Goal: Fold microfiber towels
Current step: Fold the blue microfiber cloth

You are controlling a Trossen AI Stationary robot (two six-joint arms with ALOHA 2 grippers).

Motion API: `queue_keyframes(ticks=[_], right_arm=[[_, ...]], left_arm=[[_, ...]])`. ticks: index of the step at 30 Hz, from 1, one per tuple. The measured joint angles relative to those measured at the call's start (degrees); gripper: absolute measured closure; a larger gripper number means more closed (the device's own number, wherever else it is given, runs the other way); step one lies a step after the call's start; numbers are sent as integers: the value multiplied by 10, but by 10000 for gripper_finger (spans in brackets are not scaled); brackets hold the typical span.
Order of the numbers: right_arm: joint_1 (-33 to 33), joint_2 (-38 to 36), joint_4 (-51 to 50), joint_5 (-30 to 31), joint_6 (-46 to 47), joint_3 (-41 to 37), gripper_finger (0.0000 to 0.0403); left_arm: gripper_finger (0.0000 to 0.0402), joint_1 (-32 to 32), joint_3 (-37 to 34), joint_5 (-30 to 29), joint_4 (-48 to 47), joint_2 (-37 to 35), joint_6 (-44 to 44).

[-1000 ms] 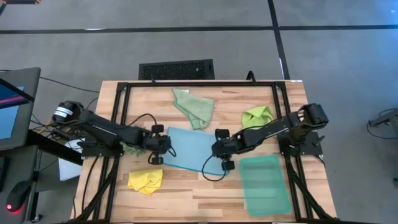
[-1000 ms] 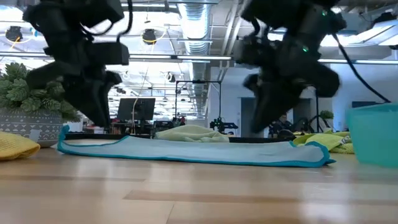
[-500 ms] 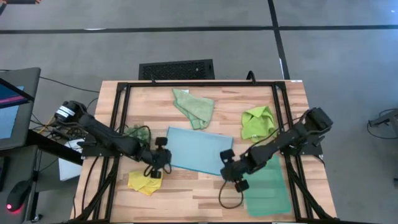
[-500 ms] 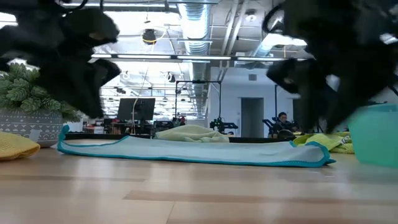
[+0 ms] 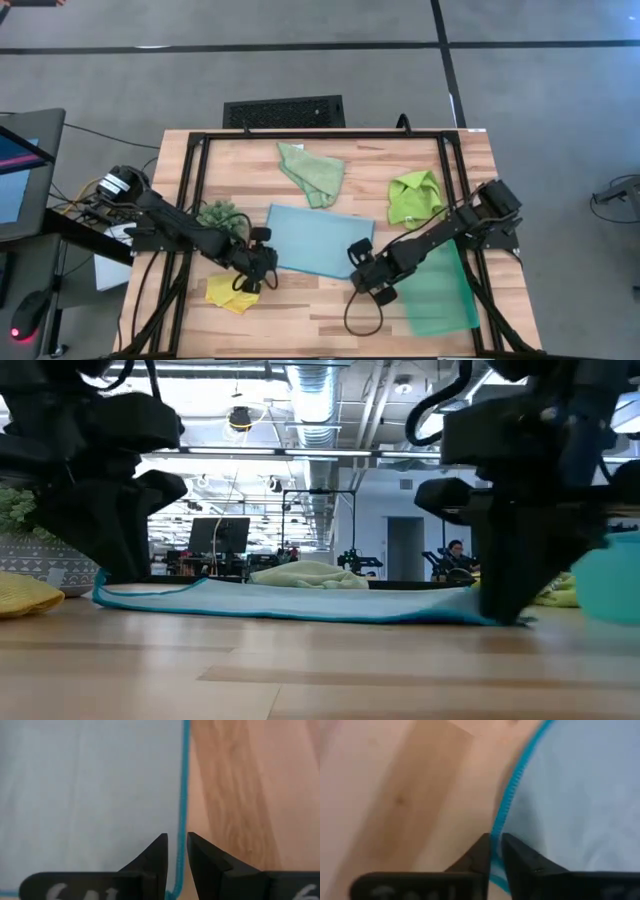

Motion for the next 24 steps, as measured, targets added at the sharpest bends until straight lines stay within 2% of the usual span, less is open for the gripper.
queue_keyframes(ticks=[4, 8, 12, 18, 21, 24], right_arm=[[1, -12, -17, 5, 6, 1, 393], [2, -19, -32, 6, 22, 3, 386], [8, -27, -52, 21, 41, 3, 386], [20, -52, -120, 68, 98, 2, 394], [18, -65, -143, 96, 125, 2, 391], [13, -72, -142, 96, 126, 2, 395]], left_arm=[[336, -4, 12, -6, 0, 0, 31], [331, -4, 22, -13, 2, 0, 66], [295, -4, 26, -13, -4, 0, 88], [226, -16, 26, -13, -88, 0, 78], [210, -24, 26, -18, -80, 3, 69], [207, -33, 26, -26, -48, 17, 91]])
